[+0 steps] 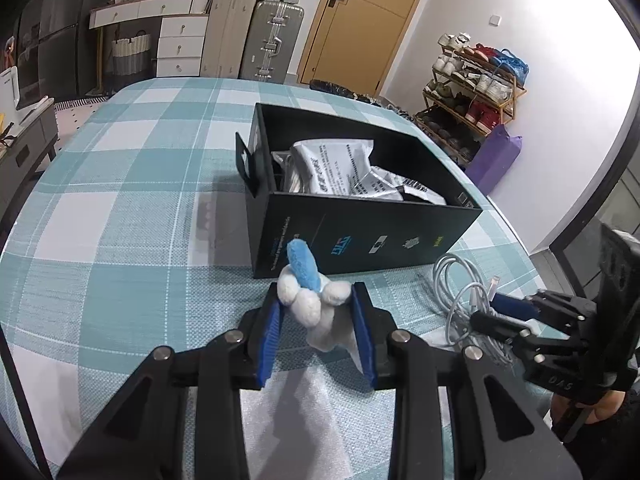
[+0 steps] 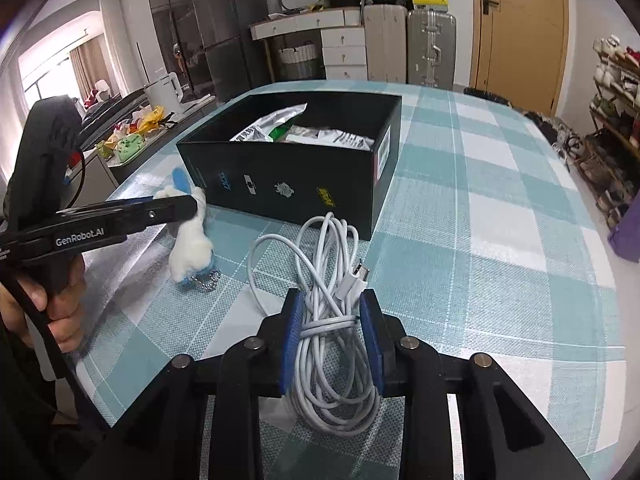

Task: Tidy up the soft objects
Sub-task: 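Lift the plush toy and cable and lower both into the black box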

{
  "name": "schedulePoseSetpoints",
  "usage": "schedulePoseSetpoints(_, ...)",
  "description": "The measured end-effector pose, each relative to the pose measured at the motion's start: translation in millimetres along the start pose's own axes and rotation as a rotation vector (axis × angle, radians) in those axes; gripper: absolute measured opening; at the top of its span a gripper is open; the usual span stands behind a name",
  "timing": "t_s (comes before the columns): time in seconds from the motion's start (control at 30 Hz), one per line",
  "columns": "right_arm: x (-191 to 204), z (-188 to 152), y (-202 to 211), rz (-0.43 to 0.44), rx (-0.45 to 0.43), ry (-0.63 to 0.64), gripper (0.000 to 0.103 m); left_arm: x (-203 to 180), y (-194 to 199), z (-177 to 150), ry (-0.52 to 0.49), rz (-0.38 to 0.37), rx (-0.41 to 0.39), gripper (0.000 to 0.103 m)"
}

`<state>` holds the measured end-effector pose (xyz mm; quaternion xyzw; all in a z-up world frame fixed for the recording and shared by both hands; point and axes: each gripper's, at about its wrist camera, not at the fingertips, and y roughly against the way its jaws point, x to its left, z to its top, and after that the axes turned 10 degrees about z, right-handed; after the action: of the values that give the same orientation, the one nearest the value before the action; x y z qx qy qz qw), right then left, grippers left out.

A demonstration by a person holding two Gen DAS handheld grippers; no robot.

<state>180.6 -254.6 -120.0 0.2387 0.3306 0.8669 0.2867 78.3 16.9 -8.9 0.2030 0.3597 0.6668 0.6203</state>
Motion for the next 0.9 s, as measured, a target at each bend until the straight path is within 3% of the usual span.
schedulePoseSetpoints(0.17,-3.0,-0.4,-11.7,0.01,0.038,-0.014,0.032,-5.5,8.3,1.8,-0.014,-0.015,-0.025,0.032)
schedulePoseSetpoints(0.43,-1.3,-0.9,7.5,-0.001,-0.055,0.006,0.031,-7.7,22.6,8.3,-0.02,-0.016,-0.083,0.032)
schedulePoseSetpoints(0.9,14.2,26.6,45.3,0.028,-0.169,0.04,0.031,-15.4,39.2,35.8,-0.04,-0.001,-0.153,0.032)
